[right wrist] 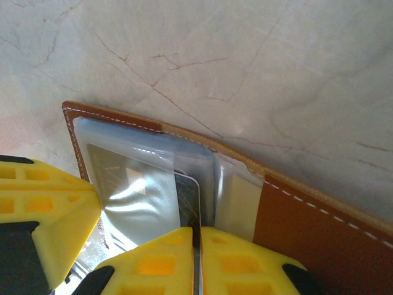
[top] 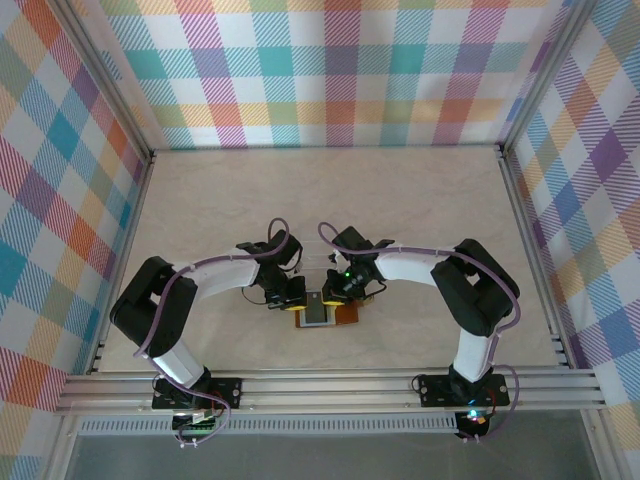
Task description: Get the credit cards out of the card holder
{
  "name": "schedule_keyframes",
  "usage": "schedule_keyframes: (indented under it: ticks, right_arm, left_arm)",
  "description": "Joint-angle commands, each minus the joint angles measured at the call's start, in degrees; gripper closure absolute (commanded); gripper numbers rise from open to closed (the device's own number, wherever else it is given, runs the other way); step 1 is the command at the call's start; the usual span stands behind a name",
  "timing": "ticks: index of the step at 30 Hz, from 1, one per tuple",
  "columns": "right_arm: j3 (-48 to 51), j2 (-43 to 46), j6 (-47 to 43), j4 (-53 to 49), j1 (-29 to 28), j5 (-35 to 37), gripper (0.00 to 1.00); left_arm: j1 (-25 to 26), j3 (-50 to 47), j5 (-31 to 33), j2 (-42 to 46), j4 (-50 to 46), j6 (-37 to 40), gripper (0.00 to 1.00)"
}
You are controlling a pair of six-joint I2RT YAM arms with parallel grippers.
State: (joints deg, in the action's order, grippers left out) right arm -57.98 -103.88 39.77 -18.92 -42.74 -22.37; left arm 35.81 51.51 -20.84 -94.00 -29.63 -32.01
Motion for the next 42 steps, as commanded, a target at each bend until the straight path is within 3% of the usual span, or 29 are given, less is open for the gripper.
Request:
schedule_keyframes:
  ticks: [1,7,17,25,42]
  right_arm:
    - [0.1,1.1,-0.8,-4.6,-0.2,5.5,0.89]
    - [-0.2,3.8,-1.0,-5.5,-0.2,5.6,0.88]
    - [2.1,5.1,0.5,-0.3,0.4,-2.6,0.73]
    - [4.2,4.0,0.4,2.7,2.2,-5.8,0.72]
    - [8.9,-1.5,1.9,16.1,4.1,-19.0,0.73]
  left_arm:
    - [0.1,-2.3,4.5,0.8,-4.1,0.8,0.88]
    - [0.1,-1.7,4.7,2.6,-5.2,0.5,0.88]
    - [1.4,2.6,4.4,4.6,-7.6,-0.8,0.82]
    - [3.6,5.2,6.8,-0.5,-8.5,-0.9,0.76]
    - [4.1,3.4,9.7,-7.4,-10.3,-0.2,0.83]
